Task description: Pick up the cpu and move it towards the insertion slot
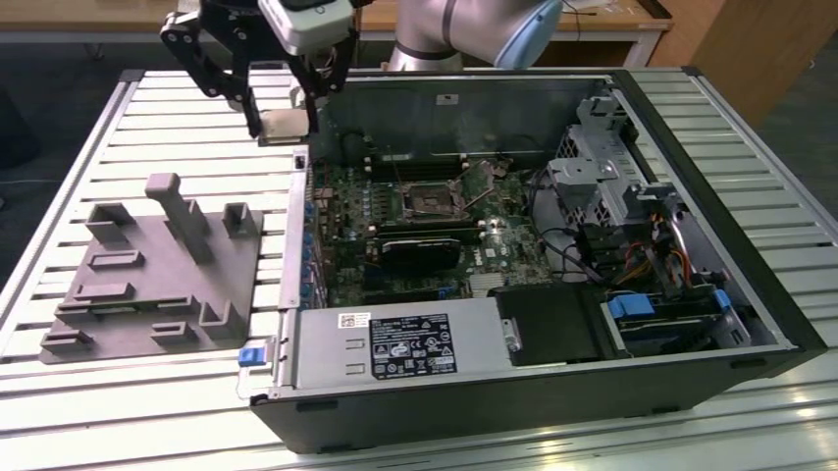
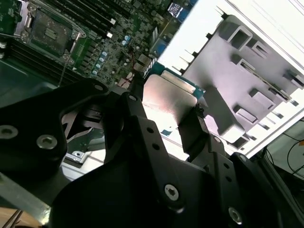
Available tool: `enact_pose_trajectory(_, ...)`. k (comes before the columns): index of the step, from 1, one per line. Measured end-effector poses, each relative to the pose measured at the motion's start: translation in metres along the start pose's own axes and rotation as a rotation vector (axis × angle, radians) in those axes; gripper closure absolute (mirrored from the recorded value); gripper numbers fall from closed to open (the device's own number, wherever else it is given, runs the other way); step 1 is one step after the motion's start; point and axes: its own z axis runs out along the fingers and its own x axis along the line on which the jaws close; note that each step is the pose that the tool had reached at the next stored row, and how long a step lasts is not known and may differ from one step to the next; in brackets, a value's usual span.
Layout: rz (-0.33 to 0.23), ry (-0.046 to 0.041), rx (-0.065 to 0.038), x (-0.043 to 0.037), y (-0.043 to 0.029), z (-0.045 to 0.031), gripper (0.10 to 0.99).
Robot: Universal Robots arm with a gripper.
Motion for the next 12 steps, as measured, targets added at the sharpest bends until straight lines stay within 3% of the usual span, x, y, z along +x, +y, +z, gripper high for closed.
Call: enact_pose_trajectory(12,0.000,-0.0001,0.000,-0.0220,0.0028,0.0022,0.545)
